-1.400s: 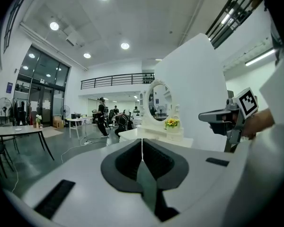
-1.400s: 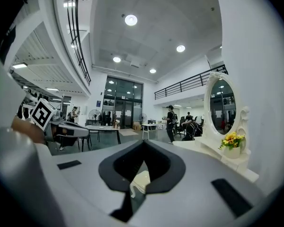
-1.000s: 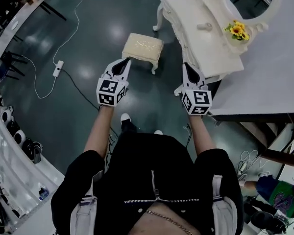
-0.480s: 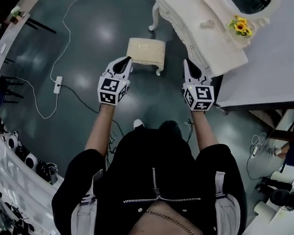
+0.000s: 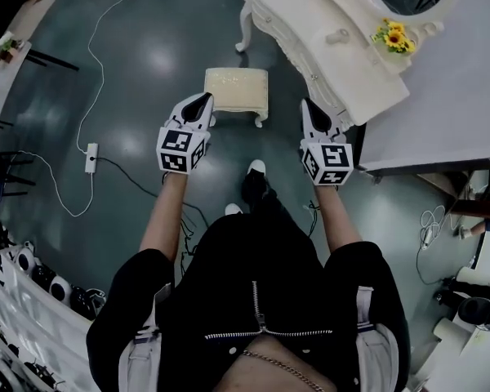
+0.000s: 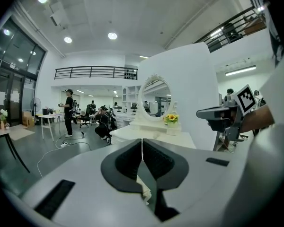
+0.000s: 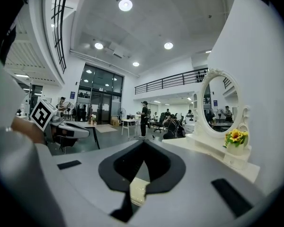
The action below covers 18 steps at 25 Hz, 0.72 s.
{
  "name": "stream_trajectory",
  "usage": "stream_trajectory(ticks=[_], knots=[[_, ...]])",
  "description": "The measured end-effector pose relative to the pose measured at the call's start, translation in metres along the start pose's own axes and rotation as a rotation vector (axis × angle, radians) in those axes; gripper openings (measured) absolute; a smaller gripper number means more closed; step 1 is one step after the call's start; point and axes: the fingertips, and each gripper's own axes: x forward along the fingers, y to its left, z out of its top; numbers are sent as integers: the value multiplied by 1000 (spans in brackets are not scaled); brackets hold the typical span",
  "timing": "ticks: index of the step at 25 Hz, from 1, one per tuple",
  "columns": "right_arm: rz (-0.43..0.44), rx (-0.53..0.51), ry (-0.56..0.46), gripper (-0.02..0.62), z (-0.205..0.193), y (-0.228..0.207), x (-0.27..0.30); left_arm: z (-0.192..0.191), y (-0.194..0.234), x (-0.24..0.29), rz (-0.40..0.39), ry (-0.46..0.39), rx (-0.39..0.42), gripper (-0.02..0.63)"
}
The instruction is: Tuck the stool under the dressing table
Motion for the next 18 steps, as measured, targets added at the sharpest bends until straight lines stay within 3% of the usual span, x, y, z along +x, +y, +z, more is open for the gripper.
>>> stream_trajectory(ticks=[18], knots=[[35, 29, 0, 6, 11, -76, 138, 23, 67, 127, 32, 23, -21, 23]])
